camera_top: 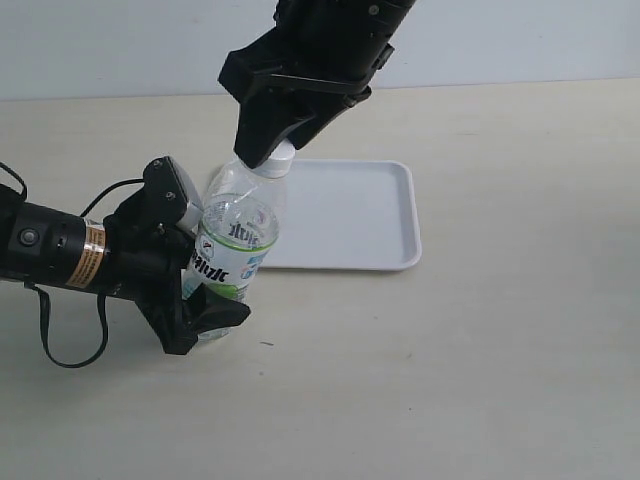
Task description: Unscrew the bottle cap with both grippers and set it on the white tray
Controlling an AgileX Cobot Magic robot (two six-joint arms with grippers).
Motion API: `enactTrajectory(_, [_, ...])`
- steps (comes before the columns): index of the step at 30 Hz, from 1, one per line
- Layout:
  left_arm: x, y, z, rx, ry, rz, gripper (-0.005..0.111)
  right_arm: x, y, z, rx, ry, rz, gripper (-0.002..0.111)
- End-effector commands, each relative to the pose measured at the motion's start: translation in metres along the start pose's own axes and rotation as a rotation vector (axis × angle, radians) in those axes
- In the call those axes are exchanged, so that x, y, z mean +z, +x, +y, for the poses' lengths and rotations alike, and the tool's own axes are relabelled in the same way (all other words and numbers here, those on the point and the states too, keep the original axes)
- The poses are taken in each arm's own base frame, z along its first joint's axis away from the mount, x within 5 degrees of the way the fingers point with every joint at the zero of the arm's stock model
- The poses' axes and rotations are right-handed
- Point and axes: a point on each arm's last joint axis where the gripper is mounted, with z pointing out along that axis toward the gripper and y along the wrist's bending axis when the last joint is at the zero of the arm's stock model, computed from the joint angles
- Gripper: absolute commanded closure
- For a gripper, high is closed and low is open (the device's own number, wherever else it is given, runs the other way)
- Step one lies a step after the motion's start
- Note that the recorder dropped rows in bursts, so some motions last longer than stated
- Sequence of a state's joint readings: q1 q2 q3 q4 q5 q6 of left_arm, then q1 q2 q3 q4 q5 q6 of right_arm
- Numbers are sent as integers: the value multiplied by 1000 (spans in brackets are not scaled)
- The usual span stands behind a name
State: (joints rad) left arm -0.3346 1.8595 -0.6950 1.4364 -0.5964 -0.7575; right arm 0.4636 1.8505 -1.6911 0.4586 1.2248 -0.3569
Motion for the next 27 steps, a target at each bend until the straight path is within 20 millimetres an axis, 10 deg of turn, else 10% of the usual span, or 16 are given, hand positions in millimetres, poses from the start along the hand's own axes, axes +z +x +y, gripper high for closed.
enactTrajectory(1, [-2, -6, 0, -4, -3, -24, 107, 2, -1, 0, -14, -4, -1, 54])
enactTrajectory(8, [-2, -6, 0, -4, -3, -24, 107, 4, -1, -1, -12, -5, 3, 58])
enactTrajectory(17, [-2, -6, 0, -4, -3, -24, 107, 4, -1, -1, -12, -5, 3, 108])
enactTrajectory(27, [-2, -6, 0, -25, -4, -26, 107, 4, -1, -1, -353, -5, 2, 108])
